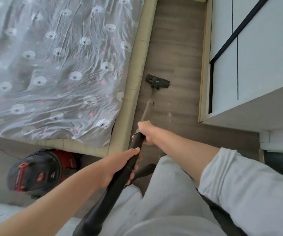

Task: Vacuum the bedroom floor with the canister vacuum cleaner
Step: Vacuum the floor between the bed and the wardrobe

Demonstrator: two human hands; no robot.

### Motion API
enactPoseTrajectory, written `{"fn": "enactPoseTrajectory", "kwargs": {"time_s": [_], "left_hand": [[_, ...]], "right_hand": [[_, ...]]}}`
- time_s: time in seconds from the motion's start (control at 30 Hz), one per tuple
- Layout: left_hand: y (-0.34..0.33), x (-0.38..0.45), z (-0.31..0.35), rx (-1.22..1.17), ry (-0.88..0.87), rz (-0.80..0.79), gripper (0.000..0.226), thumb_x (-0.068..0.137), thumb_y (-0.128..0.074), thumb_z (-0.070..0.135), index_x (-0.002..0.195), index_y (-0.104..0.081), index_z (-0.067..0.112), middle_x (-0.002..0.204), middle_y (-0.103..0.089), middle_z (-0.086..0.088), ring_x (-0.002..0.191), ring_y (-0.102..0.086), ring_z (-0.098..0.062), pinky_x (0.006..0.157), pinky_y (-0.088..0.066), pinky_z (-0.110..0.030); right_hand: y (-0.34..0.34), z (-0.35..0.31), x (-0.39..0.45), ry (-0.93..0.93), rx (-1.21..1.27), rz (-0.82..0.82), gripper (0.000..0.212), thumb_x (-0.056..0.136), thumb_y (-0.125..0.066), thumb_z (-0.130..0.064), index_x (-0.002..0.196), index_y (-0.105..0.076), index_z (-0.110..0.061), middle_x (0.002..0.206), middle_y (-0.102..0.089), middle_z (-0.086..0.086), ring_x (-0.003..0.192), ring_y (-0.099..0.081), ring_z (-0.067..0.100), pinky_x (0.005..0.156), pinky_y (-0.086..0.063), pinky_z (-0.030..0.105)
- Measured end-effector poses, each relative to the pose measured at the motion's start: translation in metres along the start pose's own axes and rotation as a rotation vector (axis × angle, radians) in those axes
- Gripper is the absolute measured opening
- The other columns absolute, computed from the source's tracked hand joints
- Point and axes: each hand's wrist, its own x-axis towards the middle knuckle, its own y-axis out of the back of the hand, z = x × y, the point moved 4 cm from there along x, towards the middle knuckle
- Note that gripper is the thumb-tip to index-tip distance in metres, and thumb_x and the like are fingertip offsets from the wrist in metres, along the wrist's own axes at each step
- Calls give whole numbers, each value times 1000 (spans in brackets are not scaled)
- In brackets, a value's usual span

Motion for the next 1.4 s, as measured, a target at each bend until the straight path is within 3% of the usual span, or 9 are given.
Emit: {"fn": "enactPoseTrajectory", "kwargs": {"time_s": [0.13,0.37,0.6,0.83,1.0,1.1,1.23,1.33,1.4], "left_hand": [[25,-50,-68,12,74,-50,50,96,-65,50,123,-68,9,69,-61,-4,52,-54,-20,53,-47,-29],[-8,-84,-107,86,136,-207,47,97,-61,50,115,-60,7,69,-63,-6,54,-60,-26,53,-52,-30],[-40,3,-45,95,70,-155,33,98,-59,47,99,-62,15,65,-60,-2,49,-57,-19,50,-49,-25],[-120,106,63,7,-67,-223,31,98,-59,47,92,-58,17,61,-58,0,46,-54,-17,50,-48,-23],[-160,128,68,23,-71,-273,32,96,-59,49,88,-58,17,61,-60,0,46,-56,-17,52,-48,-25],[-143,115,37,93,-27,-255,32,94,-62,49,91,-61,17,63,-61,0,48,-56,-18,53,-49,-25],[-87,62,-28,214,64,-193,36,94,-62,53,100,-65,18,66,-61,1,50,-55,-18,53,-47,-26],[-48,14,-73,246,153,-203,36,95,-62,51,105,-67,17,67,-62,-1,51,-56,-19,51,-48,-26],[-32,-16,-93,249,183,-222,36,95,-63,50,106,-67,16,69,-61,-3,52,-55,-21,51,-47,-27]], "right_hand": [[-39,67,-48,-81,35,-38,62,98,-42,-19,151,-13,-32,111,-52,12,103,-65,30,84,-57,49],[-15,123,-102,-130,184,-31,59,101,-48,-30,150,-16,-36,123,-50,17,53,-65,24,53,-56,36],[40,62,-25,4,199,95,32,102,-42,-22,133,-35,-19,90,-48,15,51,-53,23,47,-52,34],[153,-45,40,10,18,204,41,103,-43,-23,139,-35,-5,76,-49,15,54,-49,23,42,-48,30],[197,-47,35,6,-69,234,38,104,-42,-23,138,-36,-7,79,-53,16,57,-51,23,54,-48,37],[180,-13,21,17,-18,222,40,104,-41,-23,140,-33,-10,85,-55,19,57,-54,25,53,-50,39],[121,58,-13,-3,133,162,44,103,-42,-26,142,-24,-18,119,-54,23,59,-58,27,63,-56,44],[79,109,-43,-99,243,62,46,103,-47,-31,142,-23,-25,116,-53,16,64,-65,26,75,-59,49],[59,133,-65,-152,297,25,53,102,-48,-31,146,-18,-34,116,-51,13,65,-68,26,72,-60,49]]}}
